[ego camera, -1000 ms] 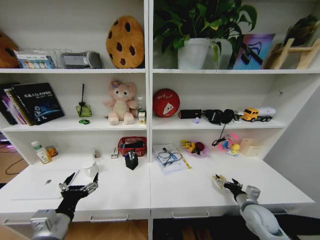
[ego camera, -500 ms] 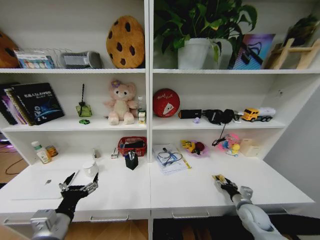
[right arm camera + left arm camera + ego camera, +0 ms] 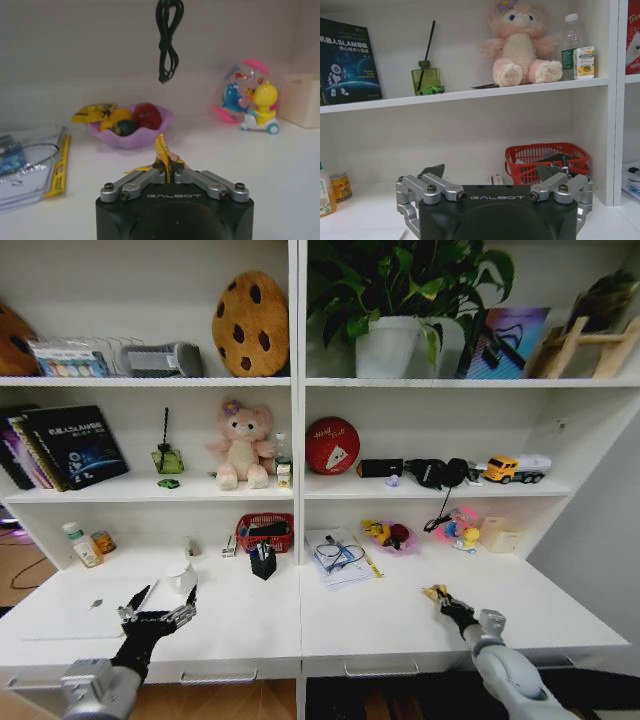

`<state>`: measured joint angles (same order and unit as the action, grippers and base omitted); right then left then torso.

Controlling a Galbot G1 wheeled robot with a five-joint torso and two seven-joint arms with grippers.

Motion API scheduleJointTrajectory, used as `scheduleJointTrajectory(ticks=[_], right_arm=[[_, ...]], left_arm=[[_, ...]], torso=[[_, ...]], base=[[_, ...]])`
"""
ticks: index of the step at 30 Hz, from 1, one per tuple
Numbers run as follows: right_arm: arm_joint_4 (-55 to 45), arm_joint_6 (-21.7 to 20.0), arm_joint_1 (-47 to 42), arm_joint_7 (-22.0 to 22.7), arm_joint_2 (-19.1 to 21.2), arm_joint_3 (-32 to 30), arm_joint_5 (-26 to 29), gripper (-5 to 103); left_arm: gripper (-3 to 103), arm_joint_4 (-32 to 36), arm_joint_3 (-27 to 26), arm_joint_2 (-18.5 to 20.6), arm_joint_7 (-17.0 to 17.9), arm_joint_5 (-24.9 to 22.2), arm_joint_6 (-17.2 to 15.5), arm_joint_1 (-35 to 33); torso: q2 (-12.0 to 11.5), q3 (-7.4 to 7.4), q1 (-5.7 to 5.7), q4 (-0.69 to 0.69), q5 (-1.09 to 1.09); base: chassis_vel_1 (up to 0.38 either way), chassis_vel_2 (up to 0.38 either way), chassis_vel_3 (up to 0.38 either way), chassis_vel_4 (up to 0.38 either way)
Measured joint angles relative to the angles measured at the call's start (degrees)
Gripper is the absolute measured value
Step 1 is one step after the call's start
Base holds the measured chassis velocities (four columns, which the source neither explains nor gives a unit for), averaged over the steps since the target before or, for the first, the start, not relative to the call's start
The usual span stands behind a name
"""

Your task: Organize the objects on the table.

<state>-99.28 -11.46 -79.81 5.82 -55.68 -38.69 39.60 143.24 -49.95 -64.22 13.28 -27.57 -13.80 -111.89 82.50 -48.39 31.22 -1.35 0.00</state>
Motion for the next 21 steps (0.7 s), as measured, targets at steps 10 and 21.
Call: scheduleJointTrajectory(ticks=[10, 21], right_arm=[[10.0, 4.1, 20.2, -4.7, 1.2, 8.9, 0.9, 3], [33.3, 10.4, 41.5, -7.8, -3.2, 17.9, -6.5, 3]], left_arm=[[100, 0.0, 0.0, 0.0, 0.0, 0.0, 0.0, 0.0], [100, 0.0, 0.0, 0.0, 0.0, 0.0, 0.0, 0.0]], torso=[[0.0, -0.01, 0.01, 0.05, -0.01], [0.0, -0.01, 0.02, 0.04, -0.01]], base=[[0.000, 0.000, 0.000, 0.000], [0.000, 0.000, 0.000, 0.000]])
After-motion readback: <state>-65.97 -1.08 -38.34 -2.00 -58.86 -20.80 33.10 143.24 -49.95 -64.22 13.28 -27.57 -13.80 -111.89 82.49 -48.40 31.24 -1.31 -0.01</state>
